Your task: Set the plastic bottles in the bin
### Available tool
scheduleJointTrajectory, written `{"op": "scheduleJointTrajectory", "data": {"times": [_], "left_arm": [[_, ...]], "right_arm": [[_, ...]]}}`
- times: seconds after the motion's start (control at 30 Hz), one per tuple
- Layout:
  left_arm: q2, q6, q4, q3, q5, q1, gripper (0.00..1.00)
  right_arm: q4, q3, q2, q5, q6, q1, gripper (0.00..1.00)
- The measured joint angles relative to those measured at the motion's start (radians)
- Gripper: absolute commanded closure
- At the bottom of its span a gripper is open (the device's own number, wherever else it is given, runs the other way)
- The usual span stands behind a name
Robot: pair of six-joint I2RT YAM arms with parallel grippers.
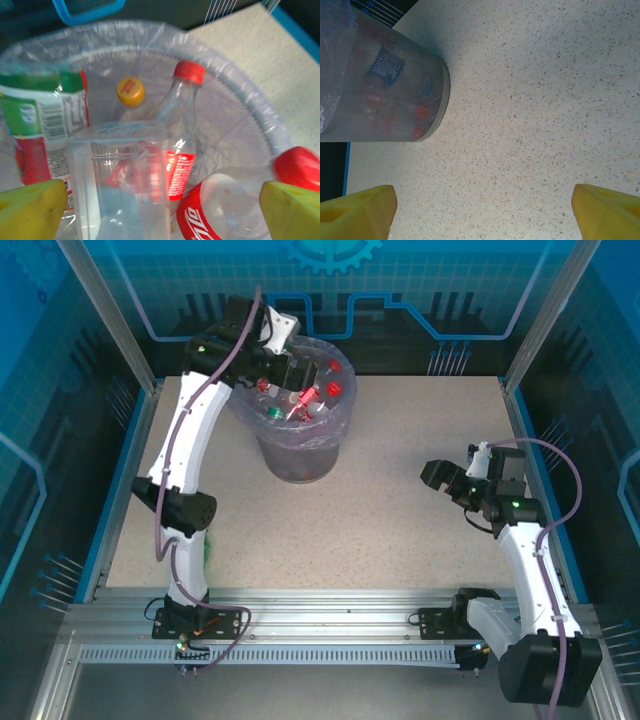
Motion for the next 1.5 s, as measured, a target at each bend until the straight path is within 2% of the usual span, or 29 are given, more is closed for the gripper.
{"op": "scheduleJointTrajectory", "data": {"times": [0.13,0.23,0.37,0.47,0.57,0.73,0.87,1.2,1.5], "left_arm": [[-0.149,-0.04,0.049,-0.092,0.008,0.034,0.01],[-0.305,-0.095,0.073,-0.236,-0.01,0.118,0.01],[-0.55,-0.185,0.098,-0.594,-0.084,0.267,0.01],[-0.663,-0.224,0.082,-0.835,-0.151,0.344,0.01],[-0.707,-0.243,0.051,-1.034,-0.197,0.403,0.01],[-0.707,-0.286,0.008,-1.26,-0.219,0.43,0.03],[-0.665,-0.316,-0.034,-1.352,-0.229,0.43,0.03],[-0.454,-0.345,-0.091,-1.423,-0.202,0.422,0.05],[-0.293,-0.362,-0.12,-1.472,-0.165,0.414,0.08]], "right_arm": [[0.016,0.0,0.019,0.0,0.0,0.0,0.09],[0.031,-0.002,0.03,-0.002,0.0,0.0,0.09],[0.054,-0.012,0.047,-0.011,0.0,0.0,0.09],[0.069,-0.021,0.068,-0.023,-0.001,0.0,0.09],[0.092,-0.022,0.1,-0.033,-0.001,0.0,0.09],[0.136,-0.021,0.185,-0.071,0.002,0.0,0.09],[0.16,-0.013,0.245,-0.092,0.008,0.0,0.09],[0.211,0.093,0.387,-0.138,0.014,0.0,0.09],[0.265,0.131,0.454,-0.175,0.023,0.0,0.09]]}}
